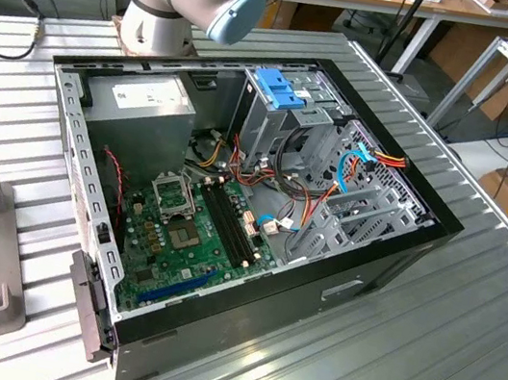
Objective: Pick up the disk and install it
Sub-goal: 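Pick up the disk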
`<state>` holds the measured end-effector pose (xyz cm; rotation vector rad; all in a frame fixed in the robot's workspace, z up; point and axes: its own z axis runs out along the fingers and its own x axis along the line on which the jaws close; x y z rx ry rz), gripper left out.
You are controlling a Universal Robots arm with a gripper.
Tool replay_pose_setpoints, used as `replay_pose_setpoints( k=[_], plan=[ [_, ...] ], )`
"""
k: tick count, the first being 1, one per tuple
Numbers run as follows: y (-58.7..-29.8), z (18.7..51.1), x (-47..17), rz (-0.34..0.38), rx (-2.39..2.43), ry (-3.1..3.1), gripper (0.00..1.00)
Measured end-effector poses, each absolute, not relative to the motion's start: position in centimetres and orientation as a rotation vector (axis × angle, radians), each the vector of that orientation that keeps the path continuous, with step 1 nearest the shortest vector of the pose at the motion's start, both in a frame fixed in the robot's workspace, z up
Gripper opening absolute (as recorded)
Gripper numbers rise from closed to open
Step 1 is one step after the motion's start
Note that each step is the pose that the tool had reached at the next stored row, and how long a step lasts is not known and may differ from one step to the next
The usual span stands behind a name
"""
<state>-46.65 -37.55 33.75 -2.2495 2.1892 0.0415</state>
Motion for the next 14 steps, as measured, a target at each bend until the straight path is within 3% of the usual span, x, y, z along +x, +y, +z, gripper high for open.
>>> replay_pose_setpoints(
  k=[11,14],
  plan=[
    [-37.5,30.3,-46.7,0.037,-2.248,2.187,0.66],
    [-36.9,31.0,-46.6,0.035,-2.249,2.188,0.66]
  ],
)
